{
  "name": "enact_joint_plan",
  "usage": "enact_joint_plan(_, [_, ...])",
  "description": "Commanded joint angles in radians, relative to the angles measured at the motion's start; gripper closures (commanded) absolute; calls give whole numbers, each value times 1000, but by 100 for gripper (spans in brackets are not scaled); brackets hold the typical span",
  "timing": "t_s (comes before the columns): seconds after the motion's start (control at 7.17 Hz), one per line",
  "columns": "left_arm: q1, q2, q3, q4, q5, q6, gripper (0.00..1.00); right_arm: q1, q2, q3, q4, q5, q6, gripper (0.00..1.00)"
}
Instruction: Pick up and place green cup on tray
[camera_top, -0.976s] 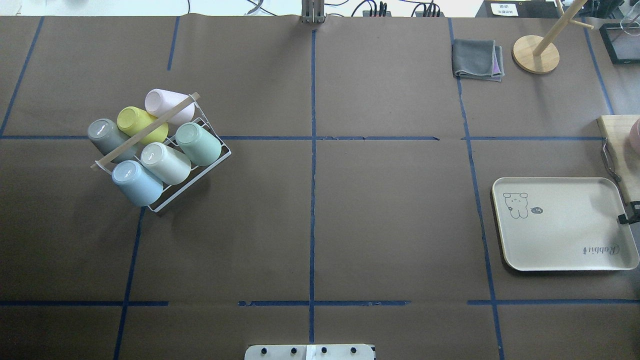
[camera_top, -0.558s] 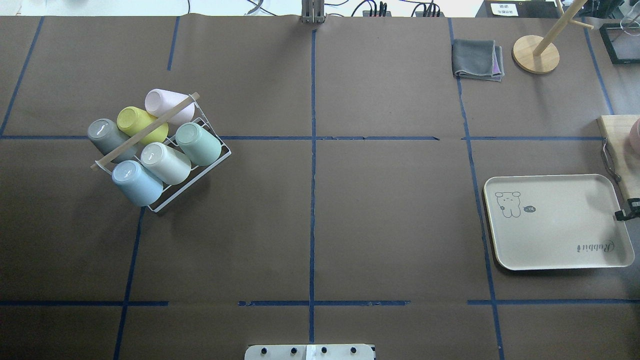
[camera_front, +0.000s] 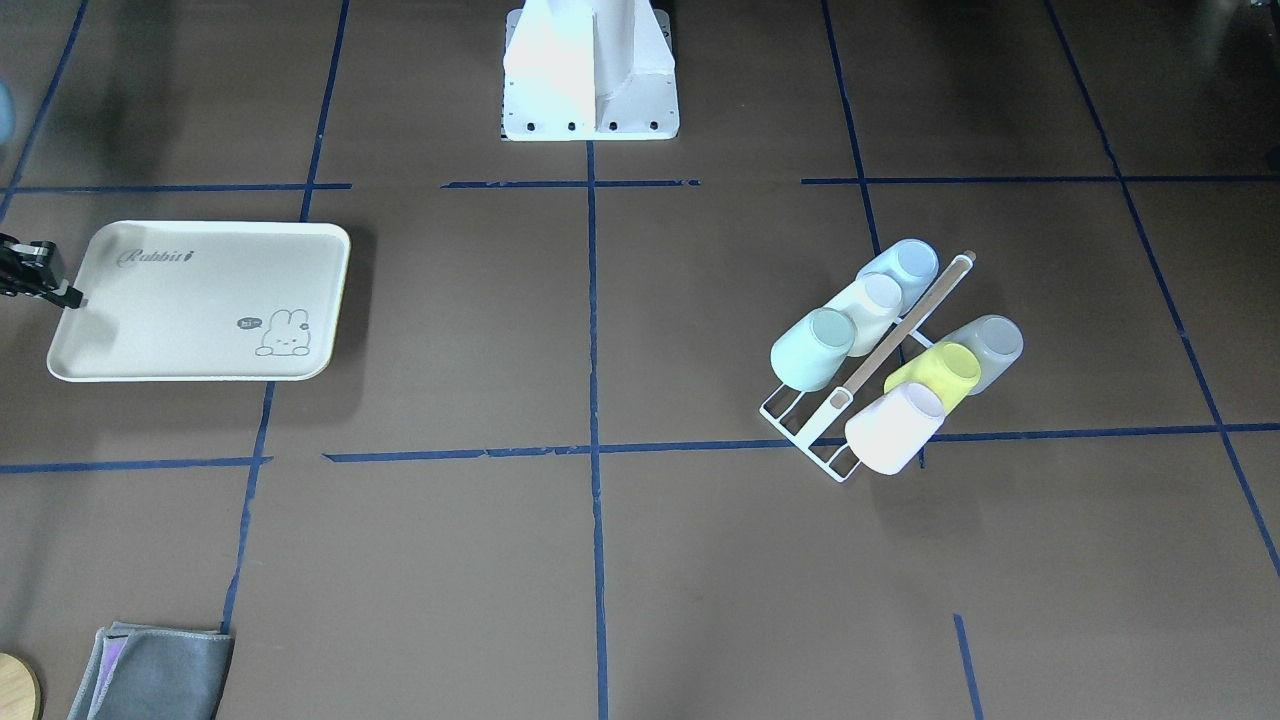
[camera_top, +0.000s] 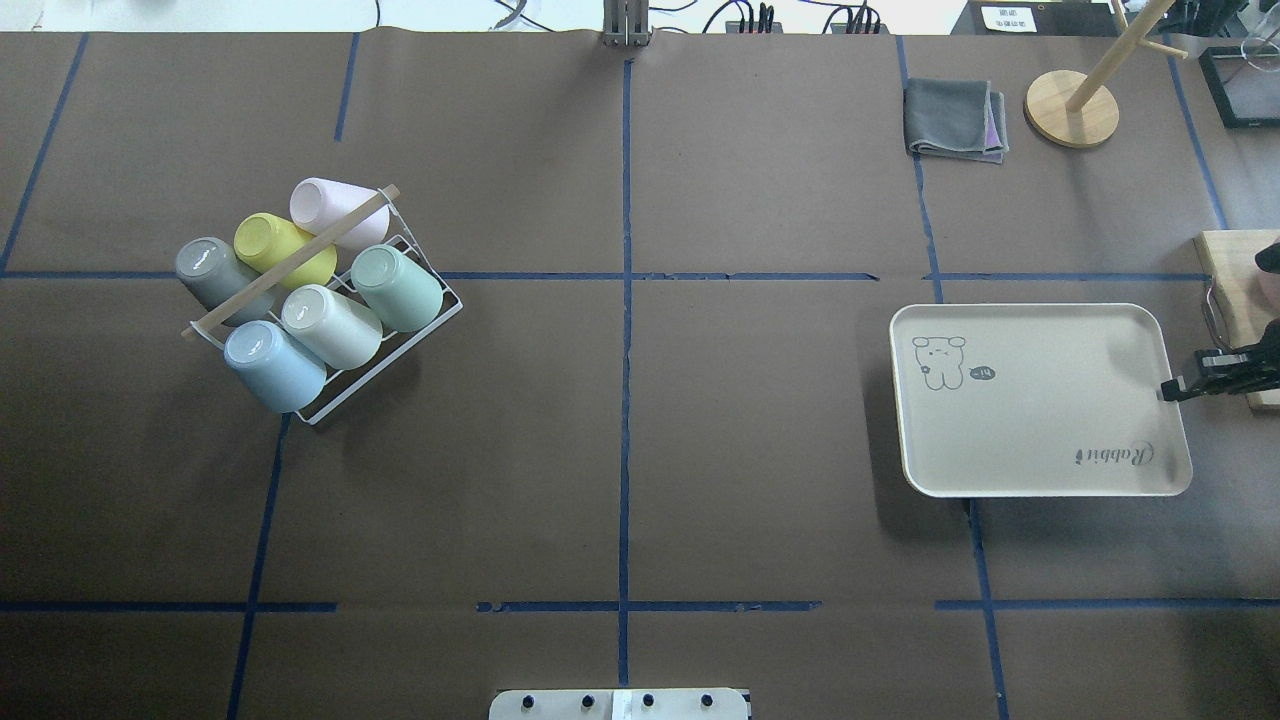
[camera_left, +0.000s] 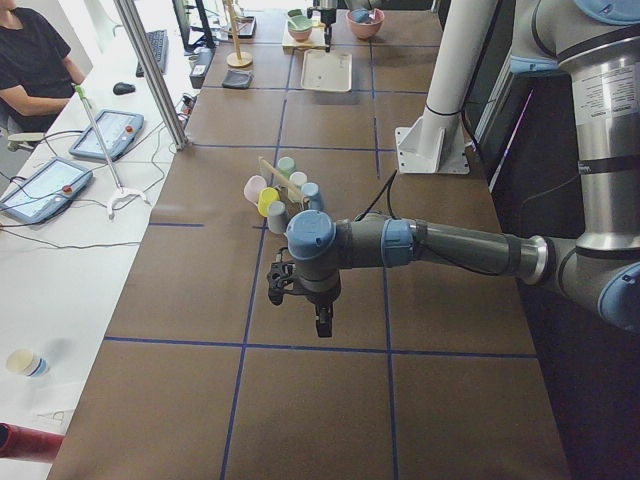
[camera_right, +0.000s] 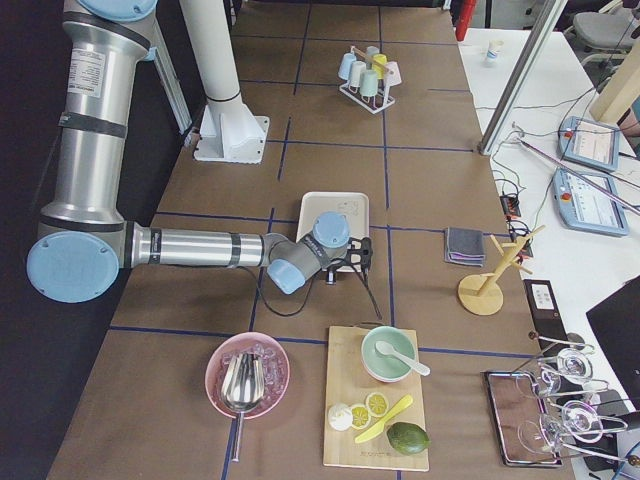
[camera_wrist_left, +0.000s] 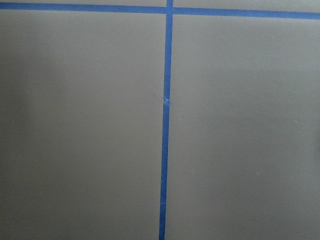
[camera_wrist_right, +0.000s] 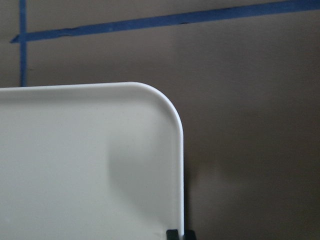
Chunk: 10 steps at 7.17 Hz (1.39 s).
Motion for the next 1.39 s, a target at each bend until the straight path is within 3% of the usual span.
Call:
enact_joint_plan(0.0, [0, 1, -2, 0, 0, 0, 0, -127, 164, 16, -1, 18, 229, 100])
enact_joint_plan(0.28, [0, 1, -1, 0, 0, 0, 0, -235, 295, 16, -82, -14, 331, 100])
enact_joint_plan(0.7, [0, 1, -1, 2, 0, 0, 0, -407, 467, 16, -237, -196, 454, 99])
enact_joint_plan(1.25, [0, -1, -1, 0, 0, 0, 0, -504, 500, 18, -272, -310, 476, 98])
